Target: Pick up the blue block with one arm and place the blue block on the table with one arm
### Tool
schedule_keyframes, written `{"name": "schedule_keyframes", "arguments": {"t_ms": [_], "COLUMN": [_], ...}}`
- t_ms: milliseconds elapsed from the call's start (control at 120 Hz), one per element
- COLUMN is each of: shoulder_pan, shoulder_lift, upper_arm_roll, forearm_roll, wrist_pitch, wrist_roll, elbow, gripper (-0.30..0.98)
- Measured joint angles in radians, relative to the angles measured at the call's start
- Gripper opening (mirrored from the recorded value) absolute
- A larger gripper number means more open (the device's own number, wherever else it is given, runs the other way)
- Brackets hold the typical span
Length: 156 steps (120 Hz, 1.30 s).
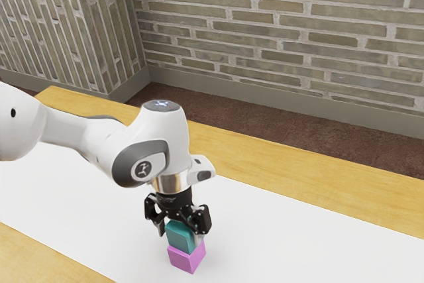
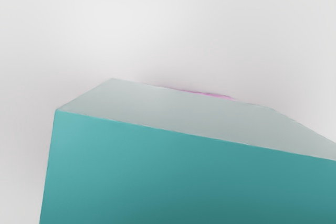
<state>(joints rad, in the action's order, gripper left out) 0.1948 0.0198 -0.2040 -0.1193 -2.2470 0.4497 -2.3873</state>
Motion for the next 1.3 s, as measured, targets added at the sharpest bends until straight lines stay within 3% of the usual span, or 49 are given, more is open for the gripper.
{"name": "schedule_keyframes", "arguments": {"t_ms": [192, 408, 517, 608, 717, 917, 1067, 1125, 1300], "shoulder_pan": [0.0, 0.004, 0.003, -0.025, -0.15, -0.304, -0.354, -0.356, -0.345], "shoulder_lift": [-0.007, -0.001, 0.063, 0.121, 0.125, -0.056, -0.124, -0.134, -0.145], "upper_arm_roll": [0.0, 0.003, 0.003, 0.005, 0.007, 0.014, 0.082, 0.088, 0.092], "forearm_roll": [0.007, 0.018, 0.042, 0.057, 0.065, 0.075, 0.079, 0.076, 0.063], "wrist_pitch": [-0.007, -0.012, 0.001, 0.035, 0.063, 0.055, -0.004, -0.025, -0.069], "wrist_roll": [0.011, 0.026, 0.037, 0.042, 0.024, -0.044, -0.119, -0.147, -0.226], "elbow": [0.007, 0.009, 0.009, 0.016, 0.028, 0.091, 0.11, 0.11, 0.109], "gripper": [0.66, 0.32, 0.26, 0.25, 0.26, 0.26, 0.26, 0.38, 0.53]}}
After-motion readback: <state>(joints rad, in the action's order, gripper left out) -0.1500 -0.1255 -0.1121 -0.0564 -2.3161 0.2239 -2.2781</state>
